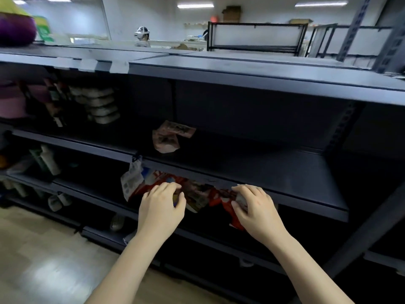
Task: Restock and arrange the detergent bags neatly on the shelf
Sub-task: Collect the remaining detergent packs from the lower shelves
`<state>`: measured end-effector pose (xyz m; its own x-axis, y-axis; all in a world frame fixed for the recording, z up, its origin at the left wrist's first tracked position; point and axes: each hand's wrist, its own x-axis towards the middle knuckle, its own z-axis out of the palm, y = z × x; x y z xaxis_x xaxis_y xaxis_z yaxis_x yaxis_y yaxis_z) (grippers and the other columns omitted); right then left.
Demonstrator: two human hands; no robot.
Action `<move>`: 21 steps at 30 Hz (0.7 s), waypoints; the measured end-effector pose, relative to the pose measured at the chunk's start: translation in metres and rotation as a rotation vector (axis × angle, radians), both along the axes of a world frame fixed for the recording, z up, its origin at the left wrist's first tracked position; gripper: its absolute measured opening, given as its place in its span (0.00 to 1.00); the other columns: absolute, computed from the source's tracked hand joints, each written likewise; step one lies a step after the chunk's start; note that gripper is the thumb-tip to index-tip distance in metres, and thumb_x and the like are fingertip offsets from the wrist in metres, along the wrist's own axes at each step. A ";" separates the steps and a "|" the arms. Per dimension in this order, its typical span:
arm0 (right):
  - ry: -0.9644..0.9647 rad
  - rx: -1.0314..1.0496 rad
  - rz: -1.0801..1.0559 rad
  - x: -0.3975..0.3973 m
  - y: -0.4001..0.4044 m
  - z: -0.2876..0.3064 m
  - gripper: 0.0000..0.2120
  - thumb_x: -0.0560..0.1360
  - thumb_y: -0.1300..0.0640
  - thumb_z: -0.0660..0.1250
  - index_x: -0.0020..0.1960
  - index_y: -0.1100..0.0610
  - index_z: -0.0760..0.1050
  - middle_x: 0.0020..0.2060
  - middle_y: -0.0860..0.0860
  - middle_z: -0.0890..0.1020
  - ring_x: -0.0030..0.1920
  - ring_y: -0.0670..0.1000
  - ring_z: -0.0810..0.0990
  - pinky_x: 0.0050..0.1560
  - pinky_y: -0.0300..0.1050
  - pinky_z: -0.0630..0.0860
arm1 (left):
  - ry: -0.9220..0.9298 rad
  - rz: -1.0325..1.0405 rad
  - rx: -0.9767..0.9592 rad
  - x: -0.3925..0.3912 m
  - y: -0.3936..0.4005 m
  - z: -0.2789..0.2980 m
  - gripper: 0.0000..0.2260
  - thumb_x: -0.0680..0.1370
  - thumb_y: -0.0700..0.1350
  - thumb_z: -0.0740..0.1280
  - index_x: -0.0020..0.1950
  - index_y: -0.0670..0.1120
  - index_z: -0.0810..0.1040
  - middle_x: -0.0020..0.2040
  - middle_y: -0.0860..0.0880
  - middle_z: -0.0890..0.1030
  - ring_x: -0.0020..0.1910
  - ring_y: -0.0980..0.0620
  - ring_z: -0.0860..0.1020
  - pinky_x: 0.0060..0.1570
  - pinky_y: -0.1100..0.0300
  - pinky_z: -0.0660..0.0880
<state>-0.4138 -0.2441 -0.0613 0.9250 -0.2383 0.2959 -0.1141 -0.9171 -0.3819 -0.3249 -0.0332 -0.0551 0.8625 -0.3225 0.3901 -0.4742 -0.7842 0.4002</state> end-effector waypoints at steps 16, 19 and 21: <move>0.161 0.063 0.101 0.211 0.015 0.008 0.18 0.79 0.51 0.60 0.69 0.51 0.68 0.66 0.48 0.71 0.68 0.50 0.67 0.66 0.46 0.68 | 0.183 0.117 0.047 0.192 0.012 -0.008 0.15 0.80 0.53 0.57 0.64 0.49 0.73 0.59 0.50 0.76 0.58 0.48 0.74 0.54 0.54 0.70; 0.199 0.073 0.071 0.242 0.014 0.006 0.20 0.80 0.49 0.60 0.70 0.50 0.67 0.69 0.49 0.69 0.69 0.51 0.67 0.67 0.46 0.67 | 0.297 0.128 -0.036 0.225 0.007 -0.009 0.13 0.80 0.53 0.58 0.58 0.47 0.73 0.53 0.47 0.77 0.52 0.44 0.76 0.47 0.52 0.74; 0.181 0.059 0.051 0.263 0.015 0.002 0.19 0.79 0.49 0.60 0.70 0.50 0.68 0.68 0.49 0.70 0.67 0.51 0.68 0.65 0.45 0.69 | 0.322 0.147 -0.094 0.247 0.005 -0.012 0.10 0.79 0.51 0.59 0.54 0.46 0.72 0.49 0.45 0.78 0.47 0.41 0.77 0.44 0.51 0.76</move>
